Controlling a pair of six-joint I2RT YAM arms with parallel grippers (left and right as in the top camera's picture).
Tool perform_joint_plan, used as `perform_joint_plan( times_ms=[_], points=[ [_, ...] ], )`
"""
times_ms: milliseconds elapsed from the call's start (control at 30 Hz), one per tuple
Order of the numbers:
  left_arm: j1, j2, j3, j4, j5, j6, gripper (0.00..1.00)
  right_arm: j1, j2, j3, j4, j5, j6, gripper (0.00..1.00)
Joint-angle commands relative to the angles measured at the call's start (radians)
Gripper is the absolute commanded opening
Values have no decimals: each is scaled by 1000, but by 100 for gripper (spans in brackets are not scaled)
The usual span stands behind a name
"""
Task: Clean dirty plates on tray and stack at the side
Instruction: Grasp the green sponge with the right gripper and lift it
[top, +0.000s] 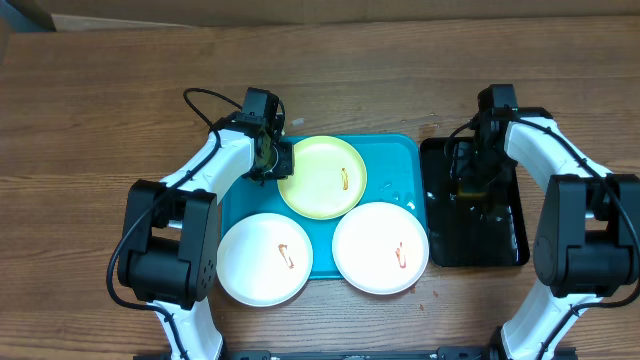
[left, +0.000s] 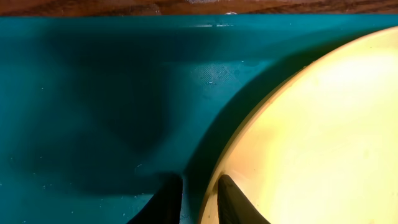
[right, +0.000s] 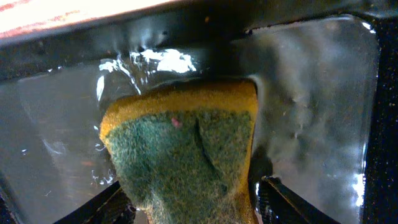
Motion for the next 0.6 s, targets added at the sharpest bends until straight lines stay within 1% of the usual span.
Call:
perform_joint_plan(
  times_ms=[0,133,167,233,400,567],
  points=[
    [-1,12,-8,-3,-14,-2,23,-1,-8,21,1,3,0,62],
    [-1,12,-8,-3,-14,-2,23,-1,-8,21,37,3,0,61],
    [-1,12,-8,-3,-14,-2,23,-1,-8,22,43,3,0,60],
    [-1,12,-8,-3,-14,-2,23,-1,-8,29,36,13,0,55],
    [-1,12,-8,-3,-14,-3,23,-1,-12,74,-21,36,0,55],
    [-1,12,-8,-3,-14,-2,23,-1,-12,88,-21,36,0,55]
  ],
)
